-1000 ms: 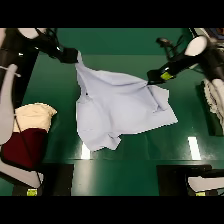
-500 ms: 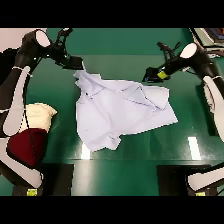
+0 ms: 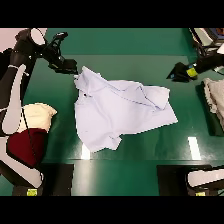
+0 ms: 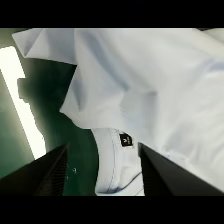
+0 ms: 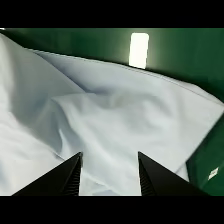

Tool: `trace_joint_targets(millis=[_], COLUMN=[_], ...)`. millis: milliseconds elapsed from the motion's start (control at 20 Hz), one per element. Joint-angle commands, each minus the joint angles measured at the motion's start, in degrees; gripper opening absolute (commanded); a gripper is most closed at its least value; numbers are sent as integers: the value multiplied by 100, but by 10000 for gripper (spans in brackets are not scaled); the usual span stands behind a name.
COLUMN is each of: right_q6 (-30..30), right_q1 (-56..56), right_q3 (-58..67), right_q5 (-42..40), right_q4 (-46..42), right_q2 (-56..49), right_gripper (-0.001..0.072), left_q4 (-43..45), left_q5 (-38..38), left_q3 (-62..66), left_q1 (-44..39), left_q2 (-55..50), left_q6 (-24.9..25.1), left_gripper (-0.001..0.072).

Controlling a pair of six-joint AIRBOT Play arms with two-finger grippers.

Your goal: Fold the shirts.

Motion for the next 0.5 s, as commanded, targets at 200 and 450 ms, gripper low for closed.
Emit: trace_joint_targets(millis=[200,450], right_q6=[-109,-190], right_q1=[-789,-785], right_q3=[-1292,-1384], right_q5=[127,-63], right_q4=[83,83], right_q2=[28,28], right_gripper=[574,573], left_q4=[46,-92], left_q5=[861,651], left_q3=[-52,-66], left_q1=[22,20], left_q2=[-256,-741], left_q6=[-356,-356], left_gripper=[513,513])
